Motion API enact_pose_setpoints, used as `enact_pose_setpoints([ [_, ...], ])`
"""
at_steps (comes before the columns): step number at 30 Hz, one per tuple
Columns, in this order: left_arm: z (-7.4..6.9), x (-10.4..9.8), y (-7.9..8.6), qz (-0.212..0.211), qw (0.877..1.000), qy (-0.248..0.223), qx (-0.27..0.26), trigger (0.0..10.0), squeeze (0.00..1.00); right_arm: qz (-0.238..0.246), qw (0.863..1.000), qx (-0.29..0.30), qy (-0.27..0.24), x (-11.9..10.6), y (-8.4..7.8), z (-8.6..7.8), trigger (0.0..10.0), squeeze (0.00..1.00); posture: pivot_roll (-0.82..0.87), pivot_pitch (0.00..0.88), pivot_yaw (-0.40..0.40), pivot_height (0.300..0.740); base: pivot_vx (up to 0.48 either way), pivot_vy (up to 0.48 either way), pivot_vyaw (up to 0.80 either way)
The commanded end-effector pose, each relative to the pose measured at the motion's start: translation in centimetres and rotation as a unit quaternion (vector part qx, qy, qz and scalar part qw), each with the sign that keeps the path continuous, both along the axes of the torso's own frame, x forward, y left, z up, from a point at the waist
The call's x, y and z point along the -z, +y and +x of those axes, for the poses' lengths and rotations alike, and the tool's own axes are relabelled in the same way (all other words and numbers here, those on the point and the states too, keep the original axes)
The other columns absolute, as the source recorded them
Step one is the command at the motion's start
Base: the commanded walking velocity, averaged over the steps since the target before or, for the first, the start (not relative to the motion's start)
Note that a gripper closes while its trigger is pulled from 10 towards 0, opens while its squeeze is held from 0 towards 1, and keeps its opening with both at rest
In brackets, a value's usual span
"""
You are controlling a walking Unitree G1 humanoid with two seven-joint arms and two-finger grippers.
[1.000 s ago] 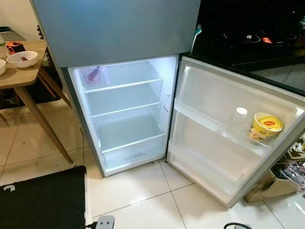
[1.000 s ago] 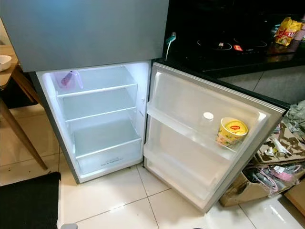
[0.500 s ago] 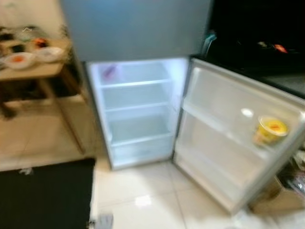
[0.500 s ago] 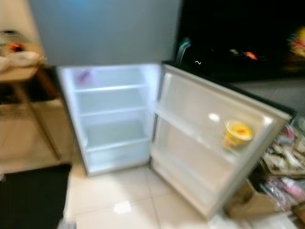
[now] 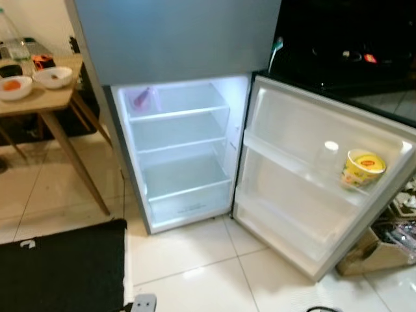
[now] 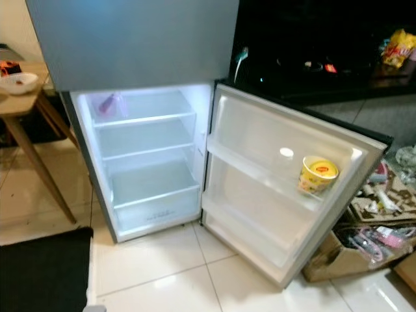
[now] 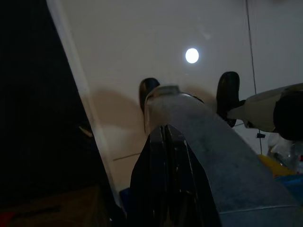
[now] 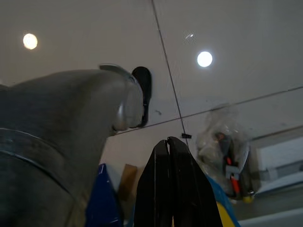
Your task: Restocking fridge
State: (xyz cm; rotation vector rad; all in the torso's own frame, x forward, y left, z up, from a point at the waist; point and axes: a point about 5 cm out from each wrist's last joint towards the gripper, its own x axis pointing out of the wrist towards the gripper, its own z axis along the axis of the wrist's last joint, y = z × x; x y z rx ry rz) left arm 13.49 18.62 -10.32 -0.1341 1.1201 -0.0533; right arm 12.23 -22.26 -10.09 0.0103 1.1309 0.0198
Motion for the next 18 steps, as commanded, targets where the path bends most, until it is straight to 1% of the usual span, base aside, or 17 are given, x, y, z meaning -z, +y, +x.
enact_pose_setpoints([
  [1, -0.37, 0.11, 0.04, -0.003, 1.0, 0.005, 0.005, 10.0, 0.0, 0.0, 1.0, 0.003, -0.005, -0.13, -0.13, 0.32, 10.0, 0.0, -0.07, 0.015, -0.029, 0.74, 0.0, 0.0, 0.0],
  [9, -0.43, 0.13, 0.07, -0.002, 1.0, 0.008, 0.008, 10.0, 0.0, -0.003, 1.0, 0.004, -0.007, -0.17, -0.24, 0.37, 10.0, 0.0, -0.07, 0.014, -0.029, 0.74, 0.0, -0.354, 0.0],
  [18, -0.52, 0.16, -0.07, -0.009, 1.0, 0.009, 0.008, 10.0, 0.0, -0.007, 1.0, 0.005, -0.007, -0.18, -0.28, 0.38, 10.0, 0.0, -0.06, 0.015, -0.029, 0.74, 0.0, -0.418, 0.0],
])
